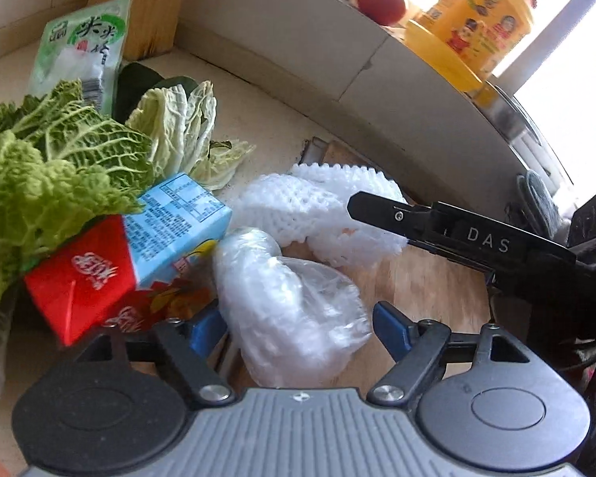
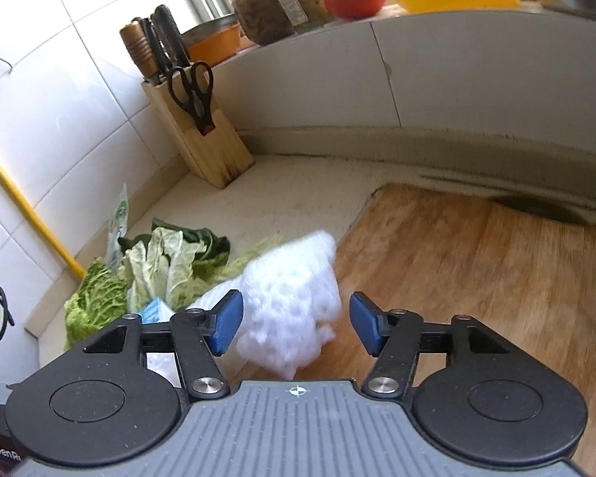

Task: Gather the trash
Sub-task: 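Grasp the second plastic bag with the left tool while the right tool grasps another foam net, then lift the plastic bag and foam net with both tools toward the bin, then lower the clear bag and white foam net with both tools into the black bin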

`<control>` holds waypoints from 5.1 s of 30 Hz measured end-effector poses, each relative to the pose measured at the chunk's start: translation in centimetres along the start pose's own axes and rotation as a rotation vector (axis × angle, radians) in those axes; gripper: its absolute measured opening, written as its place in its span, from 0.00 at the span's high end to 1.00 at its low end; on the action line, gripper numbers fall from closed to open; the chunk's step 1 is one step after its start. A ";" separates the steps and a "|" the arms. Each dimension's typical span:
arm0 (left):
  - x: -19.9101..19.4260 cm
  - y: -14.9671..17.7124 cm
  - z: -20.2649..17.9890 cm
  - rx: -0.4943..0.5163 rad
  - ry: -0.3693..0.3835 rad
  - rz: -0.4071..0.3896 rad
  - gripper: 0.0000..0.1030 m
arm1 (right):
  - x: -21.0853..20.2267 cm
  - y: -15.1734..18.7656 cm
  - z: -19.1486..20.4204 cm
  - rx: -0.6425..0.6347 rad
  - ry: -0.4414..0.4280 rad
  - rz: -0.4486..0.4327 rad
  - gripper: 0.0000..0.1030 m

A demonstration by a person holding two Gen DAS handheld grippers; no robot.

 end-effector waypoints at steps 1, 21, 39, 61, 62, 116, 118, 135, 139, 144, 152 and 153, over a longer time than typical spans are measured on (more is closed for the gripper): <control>0.2 0.0 0.0 -0.004 -0.007 -0.004 0.26 | 0.2 -0.1 0.0 0.004 -0.002 -0.001 0.40; -3.3 1.2 -2.1 0.151 -0.028 -0.106 0.65 | -5.9 2.0 -1.0 0.186 -0.094 -0.077 0.71; -12.5 2.8 3.1 0.118 -0.059 -0.290 0.65 | -8.0 3.1 8.7 0.054 -0.171 -0.107 0.71; -24.5 9.0 12.3 -0.054 -0.282 -0.460 0.65 | -4.9 7.8 24.2 -0.191 -0.416 0.047 0.72; -25.1 9.4 12.8 -0.064 -0.296 -0.469 0.65 | -4.8 8.1 25.0 -0.204 -0.429 0.055 0.72; -36.1 19.2 24.8 -0.241 -0.550 -0.512 0.65 | 0.7 19.2 43.2 -0.436 -0.564 0.315 0.72; -36.1 19.3 25.0 -0.243 -0.543 -0.510 0.65 | 0.7 19.4 43.3 -0.435 -0.555 0.315 0.72; -33.6 18.9 27.2 -0.262 -0.556 -0.413 0.65 | 3.3 21.8 42.1 -0.403 -0.454 0.371 0.72; -33.1 18.8 27.5 -0.254 -0.574 -0.393 0.65 | 3.9 22.1 41.7 -0.392 -0.442 0.384 0.72; -32.6 18.6 27.9 -0.254 -0.599 -0.371 0.65 | 4.5 22.4 41.2 -0.379 -0.429 0.401 0.72; -32.0 18.7 28.3 -0.250 -0.612 -0.333 0.65 | 5.3 22.8 40.3 -0.360 -0.411 0.423 0.72; -31.9 18.7 28.3 -0.249 -0.613 -0.327 0.65 | 5.4 22.8 40.1 -0.356 -0.406 0.426 0.72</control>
Point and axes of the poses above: each gripper's, at about its wrist camera, not at the fingertips, and x roughly the way its jaws point, z to its left, y to its underside, the point moved 2 cm from there along x, roughly the way its jaws point, and after that the axes turned 4 degrees about x, right-handed, at the moved point
